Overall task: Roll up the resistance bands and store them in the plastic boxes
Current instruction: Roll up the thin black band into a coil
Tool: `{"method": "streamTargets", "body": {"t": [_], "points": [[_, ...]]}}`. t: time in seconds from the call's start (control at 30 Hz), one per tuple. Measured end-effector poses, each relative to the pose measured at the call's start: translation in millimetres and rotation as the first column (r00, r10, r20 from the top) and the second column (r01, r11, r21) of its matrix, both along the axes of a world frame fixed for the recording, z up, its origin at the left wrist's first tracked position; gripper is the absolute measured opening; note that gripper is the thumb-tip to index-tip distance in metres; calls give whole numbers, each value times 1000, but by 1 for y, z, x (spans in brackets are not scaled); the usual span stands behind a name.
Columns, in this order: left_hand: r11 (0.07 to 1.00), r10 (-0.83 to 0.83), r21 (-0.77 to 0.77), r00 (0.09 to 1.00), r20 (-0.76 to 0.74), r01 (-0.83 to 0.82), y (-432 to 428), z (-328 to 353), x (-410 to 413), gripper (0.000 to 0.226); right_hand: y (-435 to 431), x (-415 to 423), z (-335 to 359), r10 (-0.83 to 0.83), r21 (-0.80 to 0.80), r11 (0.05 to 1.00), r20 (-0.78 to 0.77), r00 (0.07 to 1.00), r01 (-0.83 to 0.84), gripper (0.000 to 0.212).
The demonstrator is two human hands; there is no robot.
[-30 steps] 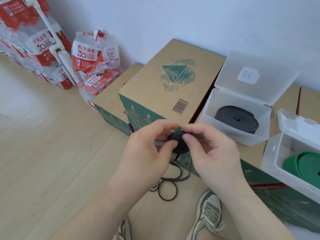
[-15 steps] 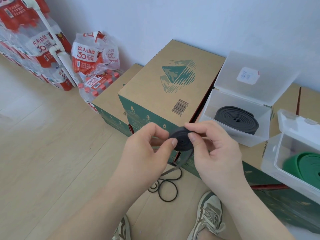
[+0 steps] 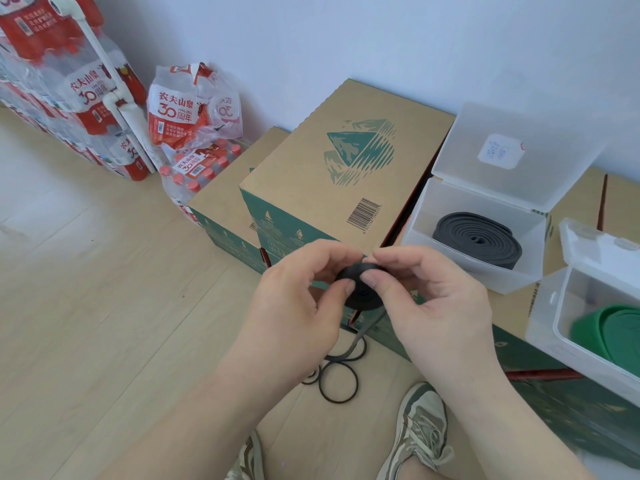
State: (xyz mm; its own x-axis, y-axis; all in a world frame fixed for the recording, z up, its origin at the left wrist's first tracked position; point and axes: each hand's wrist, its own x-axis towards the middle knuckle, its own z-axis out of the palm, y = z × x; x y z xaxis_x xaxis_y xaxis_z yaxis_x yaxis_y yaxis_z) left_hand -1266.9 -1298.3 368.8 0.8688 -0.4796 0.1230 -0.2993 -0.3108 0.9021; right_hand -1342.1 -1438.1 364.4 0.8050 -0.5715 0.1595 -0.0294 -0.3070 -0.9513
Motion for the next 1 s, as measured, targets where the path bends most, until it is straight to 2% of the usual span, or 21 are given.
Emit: {"method": "streamTargets", "body": {"t": [0.17, 0.27, 0.4, 0.5, 0.7, 0.87, 1.0], "points": [[975, 93, -180, 973, -211, -132, 0, 4, 5, 37, -7, 2, 2, -22, 154, 988, -32, 999, 27, 25], [953, 26, -275, 938, -344, -127, -2, 8, 2, 31, -4, 3, 3, -17, 251, 968, 11, 1000, 14, 25], [960, -25, -263, 911, -412, -93, -4, 6, -3, 27, -4, 5, 0, -34, 268, 963, 33, 999, 24, 26], [992, 24, -114, 952, -305, -61, 0, 5, 0, 26, -5, 4, -3, -29, 162, 986, -15, 999, 31, 30], [1000, 3, -24, 998, -63, -5, 0, 7, -1, 32, -1, 1, -6, 49, -96, 994, 18, 999, -47, 31], [998, 8, -59, 987, -161, -18, 2, 9, 1, 28, -5, 3, -7, 57, 21, 998, 36, 998, -58, 31], [999, -6, 31, 992, -127, 10, 3, 5, 0, 33, -2, 3, -5, 89, -60, 994, 16, 996, -88, 33]]}}
